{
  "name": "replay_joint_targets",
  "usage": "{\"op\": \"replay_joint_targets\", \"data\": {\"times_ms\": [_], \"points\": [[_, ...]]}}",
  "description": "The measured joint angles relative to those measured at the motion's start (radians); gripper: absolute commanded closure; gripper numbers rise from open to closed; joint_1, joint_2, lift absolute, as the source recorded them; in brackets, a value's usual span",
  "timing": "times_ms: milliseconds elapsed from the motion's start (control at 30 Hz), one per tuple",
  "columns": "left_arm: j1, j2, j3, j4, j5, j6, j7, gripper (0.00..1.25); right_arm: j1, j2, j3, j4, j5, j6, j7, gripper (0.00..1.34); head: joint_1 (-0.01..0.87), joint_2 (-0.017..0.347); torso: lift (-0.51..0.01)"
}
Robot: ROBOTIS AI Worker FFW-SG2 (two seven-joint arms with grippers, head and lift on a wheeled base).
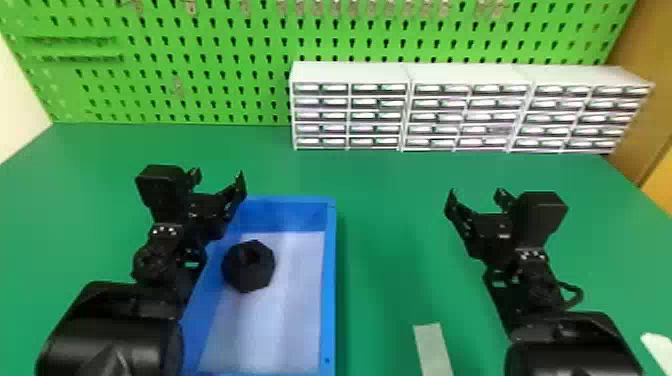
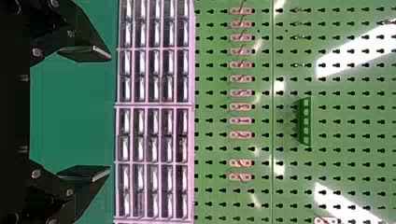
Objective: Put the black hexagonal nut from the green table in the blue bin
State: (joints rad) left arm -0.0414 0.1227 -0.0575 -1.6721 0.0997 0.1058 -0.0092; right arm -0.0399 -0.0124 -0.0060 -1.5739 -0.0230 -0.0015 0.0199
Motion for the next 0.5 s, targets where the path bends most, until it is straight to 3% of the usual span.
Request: {"op": "replay_joint_targets", "data": {"times_ms": [500], "points": [[0.0, 0.0, -0.001, 0.0, 0.002, 0.0, 0.0, 0.49, 0.003, 0.002, -0.003, 0.0, 0.0, 0.0, 0.0, 0.41, 0.686, 0.051, -0.096]]}}
